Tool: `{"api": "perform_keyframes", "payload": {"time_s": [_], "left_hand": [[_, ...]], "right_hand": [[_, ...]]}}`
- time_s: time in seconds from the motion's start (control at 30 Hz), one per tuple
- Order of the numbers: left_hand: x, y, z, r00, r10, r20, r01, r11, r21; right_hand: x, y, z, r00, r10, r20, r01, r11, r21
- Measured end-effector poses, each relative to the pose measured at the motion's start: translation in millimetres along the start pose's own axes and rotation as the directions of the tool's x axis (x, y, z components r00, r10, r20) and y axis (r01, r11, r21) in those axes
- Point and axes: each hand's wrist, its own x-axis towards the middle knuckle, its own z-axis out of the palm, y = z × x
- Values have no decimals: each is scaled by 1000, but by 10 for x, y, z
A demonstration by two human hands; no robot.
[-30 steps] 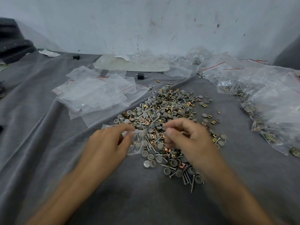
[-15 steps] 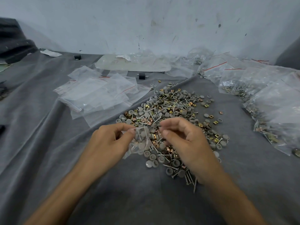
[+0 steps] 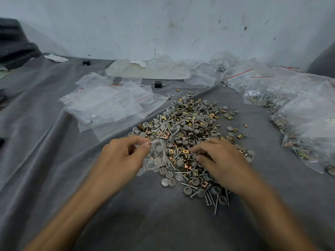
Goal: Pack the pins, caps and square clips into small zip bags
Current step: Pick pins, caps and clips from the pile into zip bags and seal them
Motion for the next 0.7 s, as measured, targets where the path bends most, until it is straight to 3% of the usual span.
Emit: {"api": "perform_keyframes", "payload": {"time_s": [0.2,0.3,0.4,0.53,0.7], "left_hand": [[-14,48,1,1000,1,11,-2,1000,14],[-35,73,10,1000,7,15,-8,999,39],[-34,86,20,1000,0,17,0,999,40],[-27,74,21,1000,10,17,-10,1000,4],[-7,28,-9,1000,6,9,-6,999,-34]], "right_hand": [[-24,-47,23,986,23,-166,-16,999,43],[-46,-187,20,972,71,-224,21,923,384],[-70,-453,151,995,34,-90,31,776,630],[-94,-698,363,986,-95,-136,157,804,573],[-50,-538,222,971,-15,-237,161,774,613]]}}
